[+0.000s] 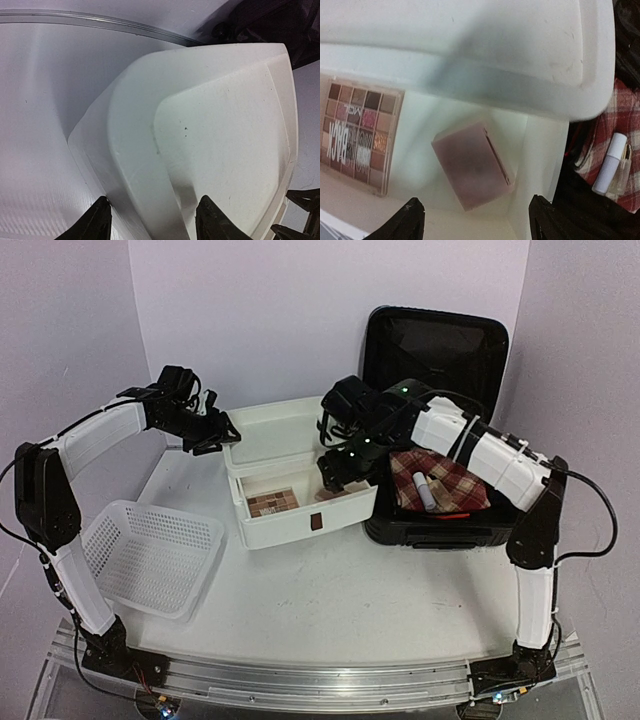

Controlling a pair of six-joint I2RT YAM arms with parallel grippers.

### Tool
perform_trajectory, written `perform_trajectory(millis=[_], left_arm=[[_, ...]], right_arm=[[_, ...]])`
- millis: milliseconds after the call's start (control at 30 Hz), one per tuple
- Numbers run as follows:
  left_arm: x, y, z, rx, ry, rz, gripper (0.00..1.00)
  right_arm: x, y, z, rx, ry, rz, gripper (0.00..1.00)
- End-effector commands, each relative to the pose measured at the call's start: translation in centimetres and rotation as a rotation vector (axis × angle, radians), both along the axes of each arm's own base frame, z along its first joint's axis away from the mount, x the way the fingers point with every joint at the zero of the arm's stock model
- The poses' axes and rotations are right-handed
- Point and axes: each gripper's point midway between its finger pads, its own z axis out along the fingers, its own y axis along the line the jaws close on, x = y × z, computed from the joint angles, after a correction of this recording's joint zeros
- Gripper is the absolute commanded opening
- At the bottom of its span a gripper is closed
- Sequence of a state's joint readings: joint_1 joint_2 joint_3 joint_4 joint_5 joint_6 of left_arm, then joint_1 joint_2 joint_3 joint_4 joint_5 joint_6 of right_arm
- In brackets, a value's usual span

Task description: Open, take out, and arrange the luggage

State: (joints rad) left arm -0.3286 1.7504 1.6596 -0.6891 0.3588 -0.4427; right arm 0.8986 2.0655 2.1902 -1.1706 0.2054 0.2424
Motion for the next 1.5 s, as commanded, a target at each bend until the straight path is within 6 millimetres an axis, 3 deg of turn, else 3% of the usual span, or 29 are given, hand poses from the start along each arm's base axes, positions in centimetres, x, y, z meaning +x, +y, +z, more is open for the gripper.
perform_trajectory(millis=[0, 133, 300, 400, 700, 1033, 1200, 1300, 1467], left_arm=[[-1.9, -2.0, -1.8, 0.004, 0.056, -0.097, 0.57], [-1.9, -2.0, -1.8, 0.002, 0.057, -0.096, 0.57], [-2.0, -2.1, -1.8, 0.001, 0.058, -0.096, 0.57], [-2.0, -2.2, -1.8, 0.000, 0.060, -0.098, 0.57], [-2.3, -2.7, -2.1, 0.010, 0.060, -0.113, 0.57], [-2.4, -2.9, -1.9, 0.005, 0.058, -0.119, 0.57], [-2.1, -2.5, -1.5, 0.026, 0.028, -0.118, 0.57], [-2.0, -1.9, 0.1, 0.051, -0.033, -0.114, 0.65], [-0.3, 1.2, 1.2, 0.171, -0.105, 0.026, 0.81]], right_arm=[[-3.9, -2.4, 4.4, 0.106, 0.030, 0.013, 0.72], [-6.9, -3.2, 2.8, 0.154, 0.137, 0.031, 0.68], [-8.2, -1.0, 0.0, 0.265, 0.191, 0.042, 0.67], [-6.5, 0.2, -1.1, 0.321, 0.126, -0.026, 0.67], [0.0, 2.5, -0.4, 0.491, -0.147, -0.205, 0.76], [3.8, 6.2, 0.1, 0.615, -0.264, -0.236, 0.83], [3.2, 5.9, 0.0, 0.600, -0.252, -0.208, 0.86], [1.7, 5.2, -0.6, 0.565, -0.200, -0.169, 0.87], [-0.3, 3.9, -2.2, 0.490, -0.116, -0.140, 0.91]])
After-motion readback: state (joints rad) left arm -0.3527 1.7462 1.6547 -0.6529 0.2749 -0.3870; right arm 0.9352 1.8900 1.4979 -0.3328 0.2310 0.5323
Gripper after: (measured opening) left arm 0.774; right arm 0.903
